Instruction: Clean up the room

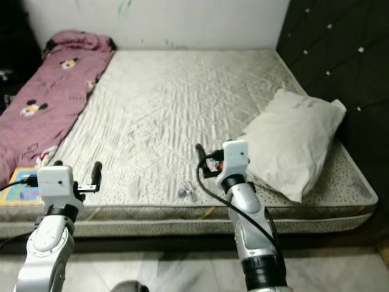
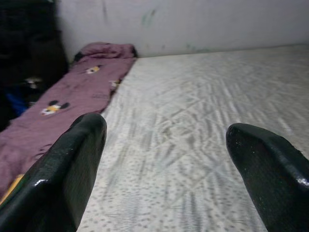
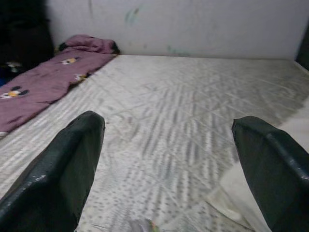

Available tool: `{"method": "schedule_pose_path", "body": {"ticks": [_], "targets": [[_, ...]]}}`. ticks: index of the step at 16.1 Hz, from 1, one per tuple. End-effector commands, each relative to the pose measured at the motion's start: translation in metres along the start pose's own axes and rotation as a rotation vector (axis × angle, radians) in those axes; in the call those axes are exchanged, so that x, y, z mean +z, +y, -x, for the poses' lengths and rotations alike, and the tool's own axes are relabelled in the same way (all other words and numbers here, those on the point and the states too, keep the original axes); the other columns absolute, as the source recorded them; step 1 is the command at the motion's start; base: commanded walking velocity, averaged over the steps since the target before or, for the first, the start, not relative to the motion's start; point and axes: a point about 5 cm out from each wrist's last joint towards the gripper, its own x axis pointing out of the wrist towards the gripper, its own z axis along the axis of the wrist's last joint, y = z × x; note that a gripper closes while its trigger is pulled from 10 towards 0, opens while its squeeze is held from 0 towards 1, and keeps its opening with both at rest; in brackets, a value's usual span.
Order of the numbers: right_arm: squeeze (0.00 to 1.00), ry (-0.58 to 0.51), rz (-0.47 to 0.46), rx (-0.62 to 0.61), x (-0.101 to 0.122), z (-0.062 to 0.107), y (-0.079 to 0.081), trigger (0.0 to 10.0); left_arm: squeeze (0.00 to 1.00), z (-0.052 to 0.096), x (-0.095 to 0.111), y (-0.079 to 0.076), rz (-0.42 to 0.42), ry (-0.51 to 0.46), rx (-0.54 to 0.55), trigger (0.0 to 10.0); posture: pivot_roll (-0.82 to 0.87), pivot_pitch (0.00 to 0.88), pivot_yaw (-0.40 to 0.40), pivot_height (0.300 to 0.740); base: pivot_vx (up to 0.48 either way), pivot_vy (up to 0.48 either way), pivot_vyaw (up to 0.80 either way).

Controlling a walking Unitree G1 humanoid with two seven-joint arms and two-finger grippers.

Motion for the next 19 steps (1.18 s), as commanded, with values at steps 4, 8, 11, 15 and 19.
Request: {"method": "schedule_pose_path", "body": {"ticks": [4,8,11,15,19], "targets": [[0.0,0.006,0.007,-0.008,0.0,-0.0007,-0.0027,10.0,0.0,-0.0005,0.0019,-0.002,0.012,-0.008,-0.031,10.0,-0.04,0.0,-0.013,0.74,0.126,0.0,0.0],[0.0,0.004,0.011,-0.002,0.0008,-0.001,-0.002,10.0,0.0,-0.0006,0.0022,-0.0033,0.018,-0.008,-0.043,10.0,-0.05,0.0,-0.013,0.74,0.303,0.0,0.0],[0.0,0.005,0.014,0.004,0.0009,-0.0006,-0.001,10.0,0.0,0.0002,0.0023,-0.0042,0.023,-0.007,-0.046,10.0,-0.04,0.0,-0.015,0.74,0.355,0.0,0.0],[0.0,0.009,0.003,-0.003,-0.0001,0.0,-0.0018,10.0,0.0,0.0004,-0.0004,-0.0024,0.023,0.009,-0.029,10.0,-0.04,0.0,-0.013,0.74,0.161,0.0,0.0],[0.0,0.01,-0.006,-0.004,-0.0002,0.0001,-0.0022,10.0,0.0,-0.0003,-0.0011,-0.0034,0.055,0.014,-0.036,10.0,-0.04,0.0,-0.013,0.74,0.0,0.0,0.0]]}}
